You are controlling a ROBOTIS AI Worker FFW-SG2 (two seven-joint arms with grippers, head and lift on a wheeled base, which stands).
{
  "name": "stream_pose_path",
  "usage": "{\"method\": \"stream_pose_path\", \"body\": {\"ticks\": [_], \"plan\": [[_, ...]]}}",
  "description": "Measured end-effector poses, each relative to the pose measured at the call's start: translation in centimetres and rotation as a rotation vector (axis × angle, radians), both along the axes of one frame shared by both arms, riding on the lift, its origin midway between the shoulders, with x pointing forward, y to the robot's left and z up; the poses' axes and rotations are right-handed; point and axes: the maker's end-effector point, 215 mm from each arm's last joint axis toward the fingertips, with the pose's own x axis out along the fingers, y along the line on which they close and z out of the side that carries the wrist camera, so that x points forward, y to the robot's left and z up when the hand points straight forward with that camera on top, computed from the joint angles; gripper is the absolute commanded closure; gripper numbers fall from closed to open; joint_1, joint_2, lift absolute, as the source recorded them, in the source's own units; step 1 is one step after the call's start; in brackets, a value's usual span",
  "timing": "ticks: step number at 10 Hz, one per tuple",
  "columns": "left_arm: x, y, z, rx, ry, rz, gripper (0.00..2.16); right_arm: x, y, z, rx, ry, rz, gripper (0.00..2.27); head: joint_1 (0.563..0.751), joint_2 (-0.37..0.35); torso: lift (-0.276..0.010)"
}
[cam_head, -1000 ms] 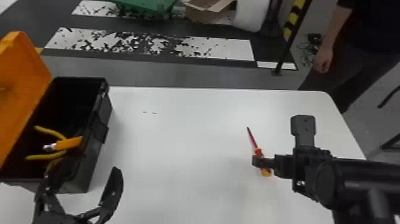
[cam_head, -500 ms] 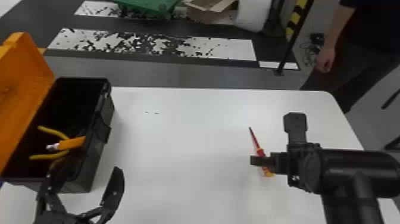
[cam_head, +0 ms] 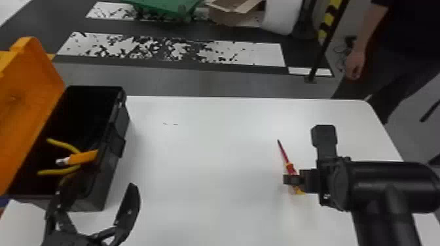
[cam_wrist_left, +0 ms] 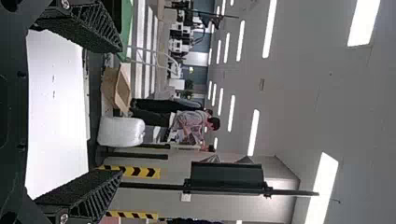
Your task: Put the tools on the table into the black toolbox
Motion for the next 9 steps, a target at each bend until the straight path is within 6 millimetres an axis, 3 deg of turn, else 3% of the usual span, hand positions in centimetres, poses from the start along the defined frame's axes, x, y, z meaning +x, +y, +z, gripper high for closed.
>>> {"method": "stream_pose_path", "body": {"ticks": [1,2,3,6,9], "plan": [[0.0,0.0,0.0,0.000,0.000,0.000,0.07,-0.3,-0.2,-0.2,-0.005,0.012,-0.002,0.96,0.695,-0.045,-0.075],[0.0,0.0,0.0,-0.001,0.001,0.000,0.07,-0.5,-0.3,-0.3,-0.009,0.017,-0.004,1.76,0.695,-0.048,-0.075],[0.0,0.0,-0.1,-0.001,0.002,0.000,0.07,-0.7,-0.7,-0.4,-0.021,0.023,-0.011,2.26,0.695,-0.053,-0.075],[-0.1,0.1,-0.4,-0.001,0.008,0.002,0.07,-1.6,-1.0,-0.4,-0.036,0.052,-0.018,2.26,0.695,-0.059,-0.075],[0.0,0.1,0.4,-0.002,-0.012,0.002,0.07,-1.4,-0.5,1.7,-0.025,-0.004,-0.010,2.26,0.695,-0.052,-0.075]]}}
